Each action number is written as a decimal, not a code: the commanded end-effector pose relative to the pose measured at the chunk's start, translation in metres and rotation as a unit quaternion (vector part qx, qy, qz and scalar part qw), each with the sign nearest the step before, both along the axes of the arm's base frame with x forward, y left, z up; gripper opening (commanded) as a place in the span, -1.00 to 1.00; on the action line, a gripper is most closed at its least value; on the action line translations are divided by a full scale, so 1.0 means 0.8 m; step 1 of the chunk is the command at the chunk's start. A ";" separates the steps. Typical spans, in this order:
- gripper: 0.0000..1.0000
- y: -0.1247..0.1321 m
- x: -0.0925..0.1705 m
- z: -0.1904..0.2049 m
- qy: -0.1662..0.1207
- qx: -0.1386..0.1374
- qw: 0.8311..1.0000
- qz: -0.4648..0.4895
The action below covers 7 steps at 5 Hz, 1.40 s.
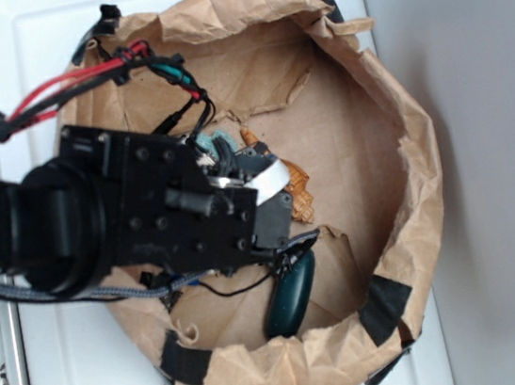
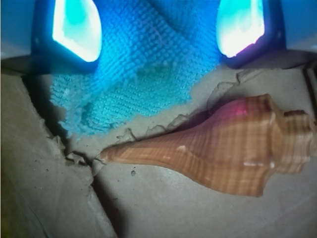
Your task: Grab the blue cloth.
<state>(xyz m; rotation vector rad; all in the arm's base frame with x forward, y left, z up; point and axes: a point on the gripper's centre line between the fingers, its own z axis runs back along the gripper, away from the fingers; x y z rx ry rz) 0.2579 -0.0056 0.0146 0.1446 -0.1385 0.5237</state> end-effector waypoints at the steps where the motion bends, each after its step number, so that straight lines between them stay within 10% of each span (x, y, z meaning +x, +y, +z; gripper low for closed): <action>1: -1.00 -0.013 0.005 -0.018 0.014 -0.004 1.000 -0.006; 7: -1.00 -0.003 0.009 0.007 0.015 -0.034 0.999 -0.029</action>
